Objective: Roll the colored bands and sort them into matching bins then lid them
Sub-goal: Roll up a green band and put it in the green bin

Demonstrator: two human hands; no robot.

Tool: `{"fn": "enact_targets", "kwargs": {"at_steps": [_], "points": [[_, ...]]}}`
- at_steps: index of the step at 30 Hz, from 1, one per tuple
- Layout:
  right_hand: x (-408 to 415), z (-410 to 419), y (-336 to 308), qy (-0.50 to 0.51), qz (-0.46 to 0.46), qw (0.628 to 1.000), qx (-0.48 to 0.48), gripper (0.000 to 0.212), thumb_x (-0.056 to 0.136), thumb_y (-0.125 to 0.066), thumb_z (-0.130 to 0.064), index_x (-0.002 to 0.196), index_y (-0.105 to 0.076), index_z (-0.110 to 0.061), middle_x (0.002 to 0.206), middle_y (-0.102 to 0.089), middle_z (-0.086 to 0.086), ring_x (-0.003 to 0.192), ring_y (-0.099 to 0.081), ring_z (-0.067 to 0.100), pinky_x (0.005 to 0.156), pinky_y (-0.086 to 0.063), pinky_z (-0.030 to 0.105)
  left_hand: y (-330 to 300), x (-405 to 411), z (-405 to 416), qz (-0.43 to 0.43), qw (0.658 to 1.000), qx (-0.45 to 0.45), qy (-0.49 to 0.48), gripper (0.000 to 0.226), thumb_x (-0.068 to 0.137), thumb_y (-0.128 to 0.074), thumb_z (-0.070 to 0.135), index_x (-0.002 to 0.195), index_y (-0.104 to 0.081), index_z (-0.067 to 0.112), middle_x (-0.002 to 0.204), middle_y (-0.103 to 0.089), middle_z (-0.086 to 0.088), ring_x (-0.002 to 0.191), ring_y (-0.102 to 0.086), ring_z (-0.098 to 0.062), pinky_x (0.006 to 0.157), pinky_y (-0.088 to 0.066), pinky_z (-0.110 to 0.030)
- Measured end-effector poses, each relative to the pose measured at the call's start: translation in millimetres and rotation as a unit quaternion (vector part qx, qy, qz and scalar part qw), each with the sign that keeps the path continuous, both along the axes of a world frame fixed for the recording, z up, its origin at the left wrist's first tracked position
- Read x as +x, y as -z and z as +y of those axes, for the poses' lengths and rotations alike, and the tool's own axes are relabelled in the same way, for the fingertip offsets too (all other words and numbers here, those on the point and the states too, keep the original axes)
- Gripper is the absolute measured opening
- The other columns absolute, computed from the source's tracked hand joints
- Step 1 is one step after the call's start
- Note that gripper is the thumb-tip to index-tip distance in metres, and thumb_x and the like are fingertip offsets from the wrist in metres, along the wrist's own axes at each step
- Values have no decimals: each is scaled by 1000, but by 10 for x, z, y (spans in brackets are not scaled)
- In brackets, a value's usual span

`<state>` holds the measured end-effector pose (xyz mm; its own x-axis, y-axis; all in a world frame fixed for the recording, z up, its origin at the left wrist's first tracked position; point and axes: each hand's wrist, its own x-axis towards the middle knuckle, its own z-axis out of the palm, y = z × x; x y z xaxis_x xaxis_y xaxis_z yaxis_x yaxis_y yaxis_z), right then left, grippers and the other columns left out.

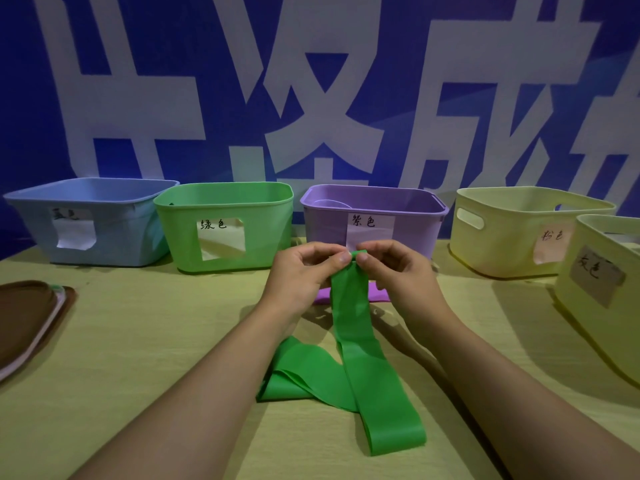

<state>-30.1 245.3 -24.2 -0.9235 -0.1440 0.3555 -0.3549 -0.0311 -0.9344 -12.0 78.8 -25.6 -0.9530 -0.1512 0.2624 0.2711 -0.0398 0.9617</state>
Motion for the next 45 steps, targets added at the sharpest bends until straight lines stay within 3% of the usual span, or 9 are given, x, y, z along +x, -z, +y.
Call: {"fn": "enact_targets", "kwargs": {"at_steps": [4, 6, 10, 14, 27, 30, 32, 37, 45], "points": [[11, -11, 12, 26, -24, 999, 33, 36, 93, -62, -50, 96, -76, -17, 87, -77, 1, 77, -69, 7, 66, -51, 16, -16, 5, 2, -10, 1000, 14, 4, 15, 86, -77, 3, 98, -79, 11, 98, -80, -11, 96, -77, -27, 97, -59, -45], [7, -12, 20, 49, -36, 997, 45, 42, 93, -59, -55, 90, -77, -16, 82, -76, 2, 69, -68, 5, 59, -49, 11, -14, 4, 4, -11, 1000, 17, 7, 17, 85, -77, 1, 99, -79, 10, 99, -80, -11, 97, -77, -27, 97, -59, -44], [24, -16, 10, 58, -32, 997, 41, 42, 92, -62, -54, 86, -78, -15, 74, -75, -1, 63, -66, 0, 53, -47, 10, -2, 0, 3, -12, 1000, 8, 16, 22, 84, -77, -3, 103, -78, 8, 101, -80, -10, 99, -76, -26, 95, -60, -39], [17, -11, 9, 53, -24, 998, 31, 32, 95, -66, -39, 83, -75, -11, 61, -69, -11, 56, -61, -5, 52, -45, 9, 0, -3, -7, -14, 1000, 4, 20, 25, 84, -77, -4, 107, -77, 4, 102, -80, -10, 99, -77, -25, 93, -60, -36], [-28, 11, 30, 23, -5, 997, 72, 22, 97, -63, -33, 94, -75, -14, 71, -73, -13, 65, -65, -6, 56, -46, 9, -13, 7, -18, -15, 999, -8, 27, 30, 80, -80, -5, 107, -76, 8, 105, -79, -7, 103, -75, -25, 100, -57, -44], [-34, 17, 34, 12, 2, 997, 72, 19, 97, -64, -29, 97, -75, -14, 75, -75, -11, 68, -66, -6, 58, -46, 8, -26, 21, 15, -37, 998, 23, 38, 22, 87, -77, 14, 109, -74, 9, 105, -79, -10, 101, -76, -27, 101, -57, -46], [-30, 11, 31, 6, 4, 998, 69, 16, 97, -64, -26, 98, -75, -14, 78, -76, -8, 68, -67, -6, 59, -47, 7, -8, 6, 12, -64, 997, 14, 34, 31, 91, -73, 36, 107, -75, 10, 102, -79, -11, 99, -76, -27, 100, -57, -48], [-26, 8, 26, -2, 10, 998, 64, 12, 96, -66, -20, 100, -75, -14, 83, -77, -6, 73, -69, -4, 63, -49, 9, 76, -33, -23, -69, 994, -84, 8, 55, 72, -72, 77, 94, -82, 27, 95, -80, -2, 100, -75, -27, 103, -52, -55], [-35, 0, 38, -6, 1, 998, 55, 15, 94, -70, -16, 107, -74, -11, 95, -79, -1, 89, -74, 7, 74, -55, 16, 38, -20, -31, -51, 997, -61, -4, 26, 85, -80, 40, 93, -82, 16, 92, -80, -5, 94, -77, -26, 98, -57, -52]]}}
